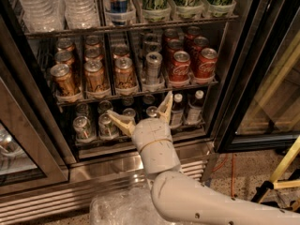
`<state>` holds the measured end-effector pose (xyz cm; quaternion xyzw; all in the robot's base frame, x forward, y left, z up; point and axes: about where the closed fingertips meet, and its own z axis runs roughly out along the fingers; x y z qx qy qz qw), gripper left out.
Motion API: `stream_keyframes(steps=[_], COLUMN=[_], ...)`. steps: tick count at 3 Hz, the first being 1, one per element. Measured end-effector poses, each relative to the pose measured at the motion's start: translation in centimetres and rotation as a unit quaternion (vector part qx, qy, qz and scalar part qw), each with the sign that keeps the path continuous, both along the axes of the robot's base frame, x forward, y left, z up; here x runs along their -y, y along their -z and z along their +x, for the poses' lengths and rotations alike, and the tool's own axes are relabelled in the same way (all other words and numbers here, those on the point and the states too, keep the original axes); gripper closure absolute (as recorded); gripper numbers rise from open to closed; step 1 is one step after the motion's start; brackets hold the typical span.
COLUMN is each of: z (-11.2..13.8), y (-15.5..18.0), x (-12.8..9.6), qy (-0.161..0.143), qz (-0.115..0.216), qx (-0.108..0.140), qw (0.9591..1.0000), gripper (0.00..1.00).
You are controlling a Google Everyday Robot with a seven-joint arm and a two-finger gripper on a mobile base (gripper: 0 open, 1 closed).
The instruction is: Pick redbull can from middle shelf of fridge
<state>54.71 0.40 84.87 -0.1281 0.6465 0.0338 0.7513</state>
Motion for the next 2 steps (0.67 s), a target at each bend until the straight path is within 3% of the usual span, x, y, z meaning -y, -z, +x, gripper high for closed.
stream_keyframes(steps=[1,2], z=[1.57,1.57], y=[-0.92,-0.92], x=[-0.42,-0.42], qy=[-0.008,-0.008], qz=[0.038,0.038], qx=[-0.001,-0.001], qw=[0.9992,0.9992], gripper=[0.00,0.00])
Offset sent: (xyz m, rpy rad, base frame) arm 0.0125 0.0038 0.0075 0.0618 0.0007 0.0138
